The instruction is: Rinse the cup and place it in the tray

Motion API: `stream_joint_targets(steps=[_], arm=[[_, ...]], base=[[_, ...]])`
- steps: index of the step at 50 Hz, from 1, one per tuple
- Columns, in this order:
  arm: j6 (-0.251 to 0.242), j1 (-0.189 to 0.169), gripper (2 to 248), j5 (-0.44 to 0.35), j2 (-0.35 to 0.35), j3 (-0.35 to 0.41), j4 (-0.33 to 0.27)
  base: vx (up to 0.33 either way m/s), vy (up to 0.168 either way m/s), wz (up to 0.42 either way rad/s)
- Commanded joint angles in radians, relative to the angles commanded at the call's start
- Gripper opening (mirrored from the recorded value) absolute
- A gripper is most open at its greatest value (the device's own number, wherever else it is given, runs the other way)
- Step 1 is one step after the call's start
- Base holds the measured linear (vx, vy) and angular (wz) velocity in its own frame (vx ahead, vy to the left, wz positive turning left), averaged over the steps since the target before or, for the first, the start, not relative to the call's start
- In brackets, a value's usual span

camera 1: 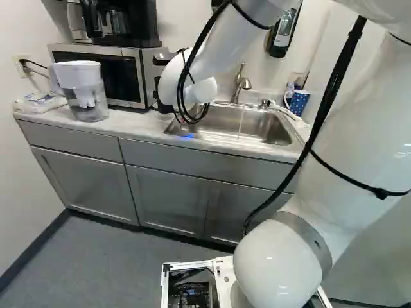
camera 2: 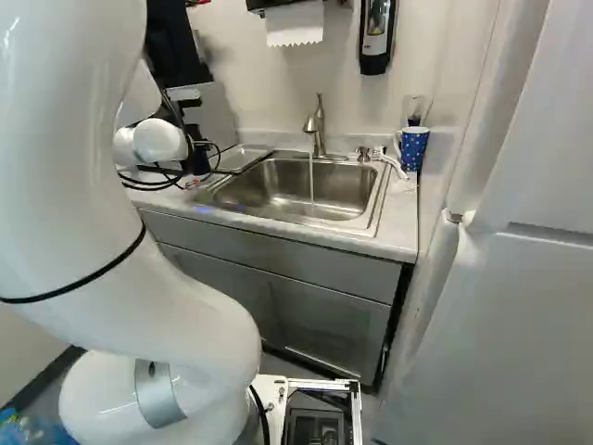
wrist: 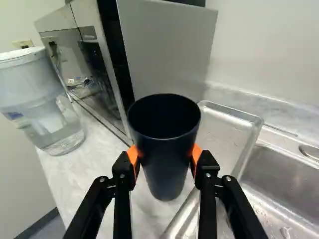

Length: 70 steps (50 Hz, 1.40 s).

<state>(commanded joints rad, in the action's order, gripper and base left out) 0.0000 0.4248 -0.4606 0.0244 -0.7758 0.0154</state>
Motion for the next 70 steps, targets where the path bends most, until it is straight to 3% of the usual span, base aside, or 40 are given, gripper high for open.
stream_joint_targets(steps=[34, 70], arm=[[0.000, -0.046, 121, 0.022, 0.086, 0.009, 0.000], [0.000, -0.134, 121, 0.038, 0.149, 0.054, 0.000]], base=[[0.000, 0.000, 0.000], [0.000, 0.000, 0.000]])
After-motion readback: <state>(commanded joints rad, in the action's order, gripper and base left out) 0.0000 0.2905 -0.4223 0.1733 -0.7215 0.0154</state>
